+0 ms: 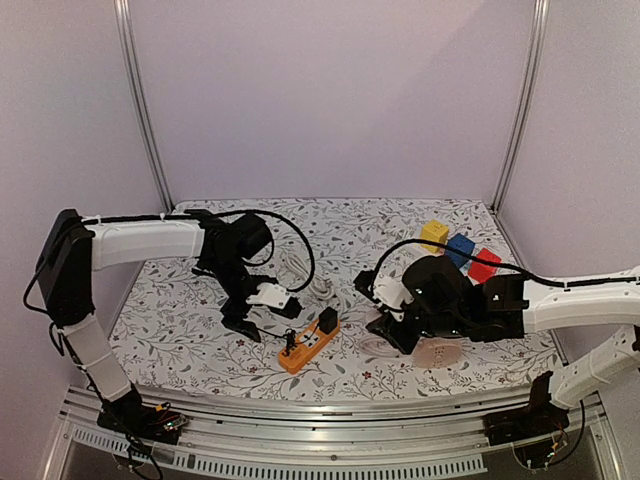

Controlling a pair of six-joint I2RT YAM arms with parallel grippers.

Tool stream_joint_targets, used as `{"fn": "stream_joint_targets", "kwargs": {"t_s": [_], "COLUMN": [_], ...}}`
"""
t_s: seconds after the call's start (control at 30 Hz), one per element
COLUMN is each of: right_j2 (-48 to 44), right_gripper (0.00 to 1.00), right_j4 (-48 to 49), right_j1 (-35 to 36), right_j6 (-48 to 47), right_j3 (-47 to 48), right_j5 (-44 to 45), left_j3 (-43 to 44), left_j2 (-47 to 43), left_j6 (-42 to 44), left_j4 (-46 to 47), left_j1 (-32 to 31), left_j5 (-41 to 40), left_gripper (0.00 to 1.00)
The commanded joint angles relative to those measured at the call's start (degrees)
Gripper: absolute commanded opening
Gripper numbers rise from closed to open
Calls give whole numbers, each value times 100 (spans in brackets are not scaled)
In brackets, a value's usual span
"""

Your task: Insert the plug

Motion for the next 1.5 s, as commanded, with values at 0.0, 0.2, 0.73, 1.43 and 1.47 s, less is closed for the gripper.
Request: {"fn": "stream_joint_targets", "kwargs": {"t_s": [0.0, 0.2, 0.73, 1.43, 1.47], "right_j2": [407, 762, 1106, 2148, 2168], "right_gripper": [0, 0, 0, 0, 0], "right_j4": [735, 838, 781, 1623, 1620], "right_j1": [197, 208, 455, 690, 699], "right_j6": [247, 329, -7, -541, -562], "right_j3": [133, 265, 397, 699, 682], "right_j5": [148, 74, 88, -254, -245], "left_j3": [-96, -13, 127, 729, 719], "left_j2": [414, 969, 599, 2028, 2087], "left_j6": [194, 332, -870, -3765, -3850], "left_j4": [1241, 1501, 1030, 585, 562], "left_j1": [-293, -322, -55, -202, -203], "left_j5": [349, 496, 840, 1187, 1236], "left_gripper": [84, 79, 0, 0, 0]}}
